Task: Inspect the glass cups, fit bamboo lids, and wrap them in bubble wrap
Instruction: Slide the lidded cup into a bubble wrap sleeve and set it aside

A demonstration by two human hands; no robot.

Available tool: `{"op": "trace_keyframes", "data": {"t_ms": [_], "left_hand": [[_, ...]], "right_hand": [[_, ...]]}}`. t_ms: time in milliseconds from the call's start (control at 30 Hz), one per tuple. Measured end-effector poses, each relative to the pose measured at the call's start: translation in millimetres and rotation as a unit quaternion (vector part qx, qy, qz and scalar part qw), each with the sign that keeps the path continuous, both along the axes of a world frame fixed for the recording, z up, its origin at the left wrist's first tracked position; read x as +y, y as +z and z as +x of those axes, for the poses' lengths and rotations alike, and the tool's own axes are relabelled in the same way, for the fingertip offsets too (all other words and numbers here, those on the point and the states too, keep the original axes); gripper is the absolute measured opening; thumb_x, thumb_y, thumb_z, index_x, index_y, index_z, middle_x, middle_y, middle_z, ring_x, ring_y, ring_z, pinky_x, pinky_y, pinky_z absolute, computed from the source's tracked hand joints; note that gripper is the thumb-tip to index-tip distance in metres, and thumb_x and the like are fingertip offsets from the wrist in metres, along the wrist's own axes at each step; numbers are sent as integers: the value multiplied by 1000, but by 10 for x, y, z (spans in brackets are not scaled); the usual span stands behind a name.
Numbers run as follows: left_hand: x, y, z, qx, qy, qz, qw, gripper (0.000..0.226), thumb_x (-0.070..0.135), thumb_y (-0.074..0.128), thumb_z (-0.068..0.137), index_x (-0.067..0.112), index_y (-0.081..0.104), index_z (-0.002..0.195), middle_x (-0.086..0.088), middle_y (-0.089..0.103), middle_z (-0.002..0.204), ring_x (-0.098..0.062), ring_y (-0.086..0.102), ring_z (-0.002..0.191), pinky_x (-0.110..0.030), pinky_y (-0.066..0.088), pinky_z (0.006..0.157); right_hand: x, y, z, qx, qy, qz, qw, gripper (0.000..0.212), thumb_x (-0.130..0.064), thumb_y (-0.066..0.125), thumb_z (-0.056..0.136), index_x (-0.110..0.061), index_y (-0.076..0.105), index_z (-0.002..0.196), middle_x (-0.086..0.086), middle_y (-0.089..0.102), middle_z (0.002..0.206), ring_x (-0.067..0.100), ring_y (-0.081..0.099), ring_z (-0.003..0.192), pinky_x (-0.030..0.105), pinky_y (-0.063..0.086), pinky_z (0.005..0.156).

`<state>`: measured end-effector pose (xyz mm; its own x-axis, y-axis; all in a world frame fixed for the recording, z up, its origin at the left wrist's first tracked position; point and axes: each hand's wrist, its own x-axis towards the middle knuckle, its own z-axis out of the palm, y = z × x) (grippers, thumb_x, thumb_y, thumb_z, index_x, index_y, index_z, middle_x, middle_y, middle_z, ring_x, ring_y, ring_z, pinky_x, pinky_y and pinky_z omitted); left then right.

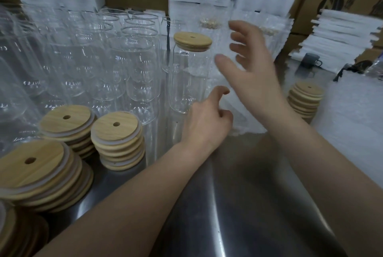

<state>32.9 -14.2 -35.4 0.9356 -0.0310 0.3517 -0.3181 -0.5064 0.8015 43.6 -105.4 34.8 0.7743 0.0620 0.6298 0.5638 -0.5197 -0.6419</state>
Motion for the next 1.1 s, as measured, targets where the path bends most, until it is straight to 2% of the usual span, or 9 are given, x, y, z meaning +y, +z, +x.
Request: {"op": "trace_keyframes", "data": {"t_ms": [167, 333, 467, 533, 600, 767, 867, 967, 1100], "left_hand": [[8, -18, 14, -16, -15, 20, 1000, 22, 6, 45, 86, 27, 39, 81, -8, 52, 63, -40, 56, 72, -42, 41, 60], [8, -12, 38, -10, -20, 33, 999, 35, 4, 45, 89, 28, 32, 66, -22, 62, 81, -44, 57, 79, -44, 42, 63], [11, -21, 42, -22, -52, 83, 995, 22, 11, 32, 87, 19, 51, 84, -14, 53, 85, -43, 57, 87, -48, 46, 71], [5, -6, 51, -22, -60, 148, 987, 54, 16, 25, 85, 28, 58, 126, -6, 46, 89, -39, 55, 92, -45, 46, 77], [0, 3, 53, -8, -60, 173, 983, 53, 12, 30, 93, 33, 52, 136, -4, 41, 92, -39, 54, 98, -44, 46, 80], [-32, 11, 28, -23, -42, 105, 993, 22, 25, 44, 96, 20, 63, 107, -7, 63, 107, -29, 60, 102, -39, 50, 79], [-66, -23, 49, 3, -42, 91, 995, 22, 42, 44, 91, 32, 60, 102, 4, 66, 103, -19, 61, 100, -30, 45, 75], [-72, -68, 125, 75, -15, 46, 996, 39, 60, 42, 78, 46, 58, 111, 12, 58, 123, -19, 58, 111, -31, 43, 93], [-27, -74, 135, 83, 5, -124, 989, 22, 40, 54, 63, 53, 58, 81, 9, 67, 91, -20, 66, 89, -38, 55, 85]], "right_hand": [[297, 36, 295, 136, 25, -62, 989, 108, -51, 81, 73, -29, 13, 154, 2, 37, 152, 18, 38, 137, 26, 34, 102], [344, -25, 382, 134, -5, -25, 991, 92, -47, 85, 69, -31, 34, 144, -5, 55, 117, 11, 57, 108, 23, 48, 84], [269, 40, 202, 45, 22, 152, 987, 84, -28, 84, 76, -21, 33, 142, 2, 52, 128, 17, 59, 109, 39, 53, 95], [200, 135, 65, 47, 64, 271, 959, 81, -29, 79, 79, -20, 31, 143, 10, 53, 129, 23, 61, 110, 41, 56, 92], [128, 196, -66, 100, 117, 380, 912, 76, -36, 72, 78, -22, 34, 142, 11, 57, 123, 24, 66, 104, 46, 59, 85], [34, 14, -255, 229, 190, 441, 847, 58, -52, 58, 79, -26, 50, 130, 9, 66, 108, 28, 69, 103, 58, 54, 90], [13, -22, -265, 206, 152, 421, 870, 60, -51, 60, 75, -27, 48, 129, 4, 68, 100, 19, 71, 88, 47, 55, 81], [-30, -5, -242, 174, 128, 390, 895, 67, -51, 63, 76, -26, 44, 134, 4, 65, 105, 18, 69, 90, 41, 54, 73], [-62, -23, -212, 154, 107, 384, 904, 80, -60, 67, 61, -26, 45, 131, 3, 67, 104, 21, 71, 91, 49, 53, 88]]}}
